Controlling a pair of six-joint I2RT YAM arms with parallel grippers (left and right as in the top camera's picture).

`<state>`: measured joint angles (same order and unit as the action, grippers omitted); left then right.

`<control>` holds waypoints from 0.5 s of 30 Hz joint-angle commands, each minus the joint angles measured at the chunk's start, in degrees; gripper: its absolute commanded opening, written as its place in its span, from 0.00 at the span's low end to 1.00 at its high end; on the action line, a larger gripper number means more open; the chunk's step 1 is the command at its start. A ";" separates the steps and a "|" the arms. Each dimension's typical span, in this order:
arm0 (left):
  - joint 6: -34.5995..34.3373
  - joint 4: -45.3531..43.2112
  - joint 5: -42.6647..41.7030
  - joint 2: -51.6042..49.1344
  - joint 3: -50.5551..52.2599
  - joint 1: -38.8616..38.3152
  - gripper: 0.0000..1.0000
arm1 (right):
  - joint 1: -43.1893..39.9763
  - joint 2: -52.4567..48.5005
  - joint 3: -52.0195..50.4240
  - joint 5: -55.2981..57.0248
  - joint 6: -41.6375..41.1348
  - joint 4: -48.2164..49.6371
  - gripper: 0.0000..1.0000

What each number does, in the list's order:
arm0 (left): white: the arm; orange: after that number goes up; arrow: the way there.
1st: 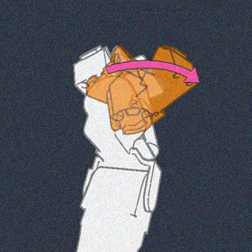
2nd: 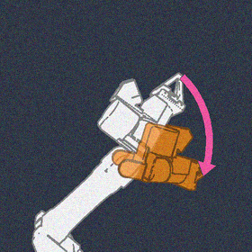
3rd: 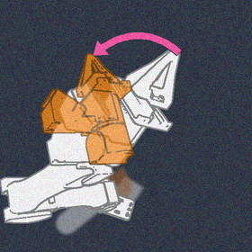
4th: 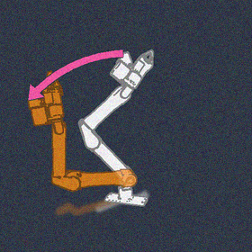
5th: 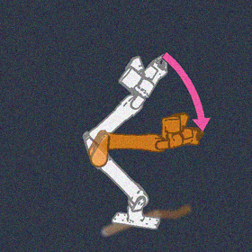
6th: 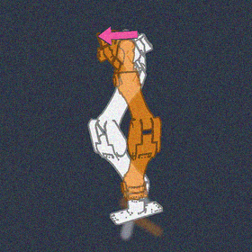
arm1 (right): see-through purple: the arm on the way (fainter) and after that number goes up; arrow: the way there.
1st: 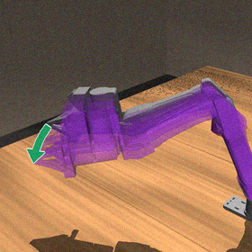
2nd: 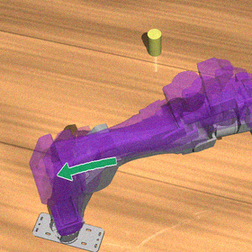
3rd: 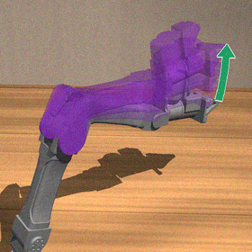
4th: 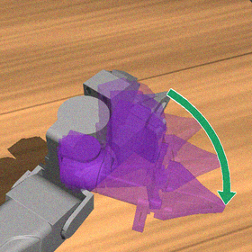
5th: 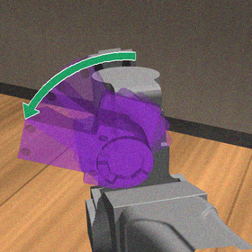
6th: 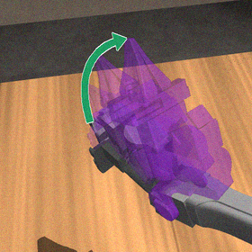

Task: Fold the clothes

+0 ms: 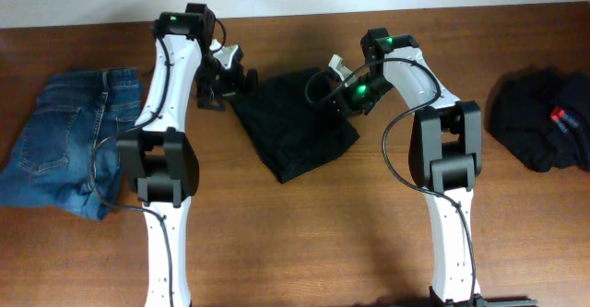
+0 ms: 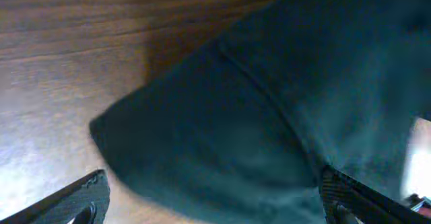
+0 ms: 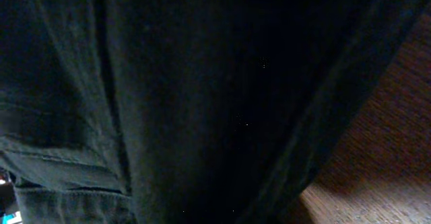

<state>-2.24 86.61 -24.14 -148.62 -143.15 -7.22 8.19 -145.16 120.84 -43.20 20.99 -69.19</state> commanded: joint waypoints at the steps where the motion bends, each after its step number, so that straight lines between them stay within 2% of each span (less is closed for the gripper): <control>1: -0.70 -1.05 0.22 -6.36 -0.13 -0.39 0.99 | 1.60 -3.02 -1.79 2.25 -0.52 -1.38 0.04; 8: 1.64 -1.33 -1.92 -11.69 -0.13 -1.22 0.99 | 1.55 -3.02 -1.79 2.29 -0.52 -1.42 0.05; 12: 7.69 -2.05 -11.06 -12.57 -0.13 -2.73 0.99 | 1.55 -3.04 -1.79 2.49 -0.52 -1.11 0.06; 15: 10.56 -2.95 -12.96 -12.57 -0.13 -3.98 0.99 | 1.55 -3.04 -1.79 2.51 -0.52 -1.14 0.06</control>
<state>2.09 85.76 -29.41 -154.74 -144.88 -7.01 8.23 -145.25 120.81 -43.35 20.78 -69.65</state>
